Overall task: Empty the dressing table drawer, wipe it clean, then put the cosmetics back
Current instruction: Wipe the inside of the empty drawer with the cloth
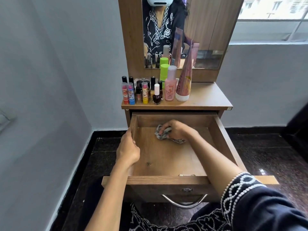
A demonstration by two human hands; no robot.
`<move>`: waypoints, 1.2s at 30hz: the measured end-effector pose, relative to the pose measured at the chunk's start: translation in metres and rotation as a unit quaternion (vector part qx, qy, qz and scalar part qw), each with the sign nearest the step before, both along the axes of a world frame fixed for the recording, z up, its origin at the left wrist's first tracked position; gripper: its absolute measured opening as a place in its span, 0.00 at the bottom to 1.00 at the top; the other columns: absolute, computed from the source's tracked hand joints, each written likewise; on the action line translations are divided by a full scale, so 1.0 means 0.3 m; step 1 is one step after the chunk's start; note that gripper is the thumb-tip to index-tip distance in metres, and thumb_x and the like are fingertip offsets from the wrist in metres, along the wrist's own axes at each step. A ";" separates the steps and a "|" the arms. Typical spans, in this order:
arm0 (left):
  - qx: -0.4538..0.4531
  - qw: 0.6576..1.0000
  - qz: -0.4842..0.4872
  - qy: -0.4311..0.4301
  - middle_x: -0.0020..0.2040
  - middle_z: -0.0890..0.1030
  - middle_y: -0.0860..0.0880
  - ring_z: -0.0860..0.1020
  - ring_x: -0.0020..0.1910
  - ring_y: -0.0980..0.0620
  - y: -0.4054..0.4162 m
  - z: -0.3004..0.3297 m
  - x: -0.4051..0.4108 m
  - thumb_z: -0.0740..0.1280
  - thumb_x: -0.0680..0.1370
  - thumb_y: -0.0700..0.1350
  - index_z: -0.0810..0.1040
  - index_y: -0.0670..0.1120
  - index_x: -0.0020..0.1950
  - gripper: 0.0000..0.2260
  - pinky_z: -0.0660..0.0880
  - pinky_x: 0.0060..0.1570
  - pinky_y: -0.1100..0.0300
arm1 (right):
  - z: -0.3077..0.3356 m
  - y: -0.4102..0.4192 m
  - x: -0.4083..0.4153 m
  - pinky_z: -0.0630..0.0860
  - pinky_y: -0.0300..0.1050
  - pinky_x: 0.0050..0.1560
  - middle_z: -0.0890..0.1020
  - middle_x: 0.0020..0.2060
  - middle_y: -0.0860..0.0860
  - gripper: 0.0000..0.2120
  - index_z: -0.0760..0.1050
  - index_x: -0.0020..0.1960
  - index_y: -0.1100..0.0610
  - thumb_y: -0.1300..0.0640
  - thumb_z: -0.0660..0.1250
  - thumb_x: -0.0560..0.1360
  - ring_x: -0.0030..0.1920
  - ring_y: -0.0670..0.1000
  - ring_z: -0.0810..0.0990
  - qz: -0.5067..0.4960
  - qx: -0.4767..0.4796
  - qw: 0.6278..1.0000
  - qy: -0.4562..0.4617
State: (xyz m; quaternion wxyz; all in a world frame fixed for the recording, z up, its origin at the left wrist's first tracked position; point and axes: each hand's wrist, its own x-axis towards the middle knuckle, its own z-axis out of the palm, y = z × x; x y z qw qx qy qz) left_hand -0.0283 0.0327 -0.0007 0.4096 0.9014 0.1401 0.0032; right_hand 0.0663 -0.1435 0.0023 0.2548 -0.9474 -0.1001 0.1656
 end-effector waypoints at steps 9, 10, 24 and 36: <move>0.004 1.000 0.007 0.003 0.76 0.57 0.47 0.62 0.72 0.46 0.001 -0.001 -0.007 0.54 0.81 0.37 0.51 0.49 0.76 0.25 0.64 0.67 0.54 | -0.033 -0.041 0.015 0.76 0.43 0.52 0.79 0.58 0.52 0.18 0.78 0.38 0.46 0.70 0.64 0.72 0.51 0.51 0.77 -0.063 -0.035 0.997 -0.014; 0.003 1.000 0.006 0.002 0.76 0.57 0.47 0.62 0.72 0.46 0.000 0.001 -0.009 0.55 0.81 0.37 0.51 0.49 0.76 0.25 0.63 0.67 0.54 | -0.034 -0.062 0.014 0.77 0.44 0.52 0.79 0.57 0.52 0.20 0.77 0.35 0.46 0.71 0.63 0.71 0.50 0.51 0.77 -0.074 -0.034 0.996 -0.026; -0.005 1.000 0.002 -0.001 0.75 0.60 0.47 0.63 0.71 0.46 0.000 0.003 -0.005 0.55 0.80 0.36 0.52 0.48 0.76 0.26 0.64 0.67 0.53 | -0.008 -0.120 -0.154 0.73 0.32 0.44 0.81 0.52 0.43 0.17 0.82 0.48 0.46 0.67 0.68 0.69 0.49 0.44 0.77 0.222 -0.078 0.970 0.062; 0.000 1.000 -0.003 0.003 0.75 0.59 0.47 0.63 0.71 0.45 0.004 0.005 -0.007 0.55 0.80 0.36 0.52 0.48 0.76 0.26 0.64 0.67 0.52 | -0.010 -0.067 -0.012 0.74 0.43 0.51 0.77 0.59 0.50 0.17 0.77 0.43 0.44 0.67 0.62 0.73 0.57 0.55 0.76 0.023 -0.098 0.991 -0.082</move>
